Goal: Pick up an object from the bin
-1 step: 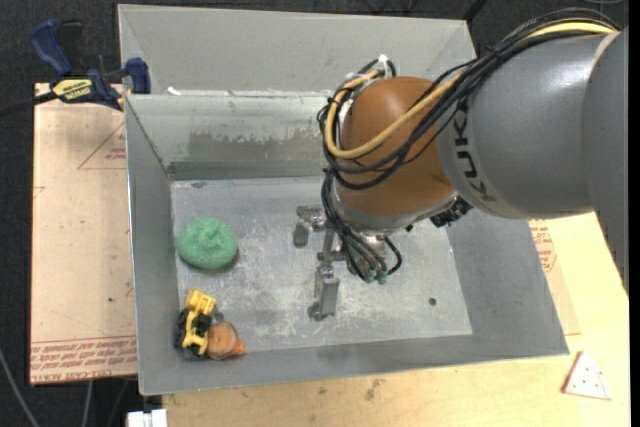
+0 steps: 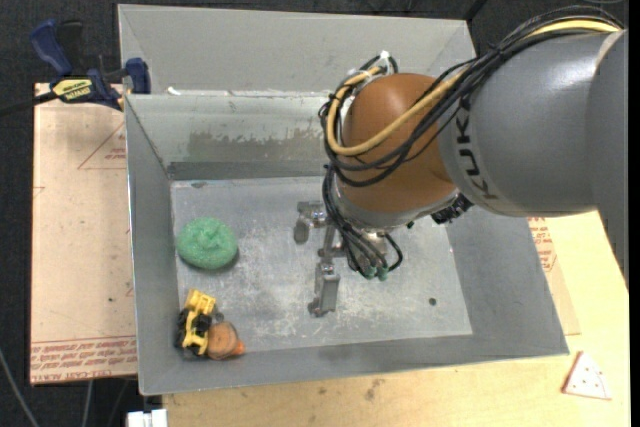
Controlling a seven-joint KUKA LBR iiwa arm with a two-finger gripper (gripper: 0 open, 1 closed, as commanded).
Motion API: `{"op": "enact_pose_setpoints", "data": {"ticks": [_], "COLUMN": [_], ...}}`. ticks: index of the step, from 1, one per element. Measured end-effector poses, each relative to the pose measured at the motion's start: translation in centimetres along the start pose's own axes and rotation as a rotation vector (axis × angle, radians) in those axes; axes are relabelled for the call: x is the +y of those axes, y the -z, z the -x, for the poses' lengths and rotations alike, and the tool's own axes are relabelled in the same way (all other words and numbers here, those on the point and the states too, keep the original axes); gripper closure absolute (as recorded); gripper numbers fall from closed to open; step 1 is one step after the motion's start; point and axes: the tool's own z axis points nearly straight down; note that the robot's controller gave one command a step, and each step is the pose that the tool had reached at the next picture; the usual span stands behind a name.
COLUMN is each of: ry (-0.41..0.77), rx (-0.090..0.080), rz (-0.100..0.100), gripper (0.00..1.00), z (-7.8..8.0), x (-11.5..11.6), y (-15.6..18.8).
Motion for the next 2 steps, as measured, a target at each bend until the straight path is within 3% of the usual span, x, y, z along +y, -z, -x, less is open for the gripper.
{"op": "enact_pose_setpoints", "data": {"ticks": [1,2], "ry": [0.091,-0.011], "rx": [-0.006,0.001], "rz": [0.0,0.0], "gripper": [0.0,0.0], "z": [1.8,2.9], "x": [4.3,6.4], "y": [-3.3,-4.1]}}
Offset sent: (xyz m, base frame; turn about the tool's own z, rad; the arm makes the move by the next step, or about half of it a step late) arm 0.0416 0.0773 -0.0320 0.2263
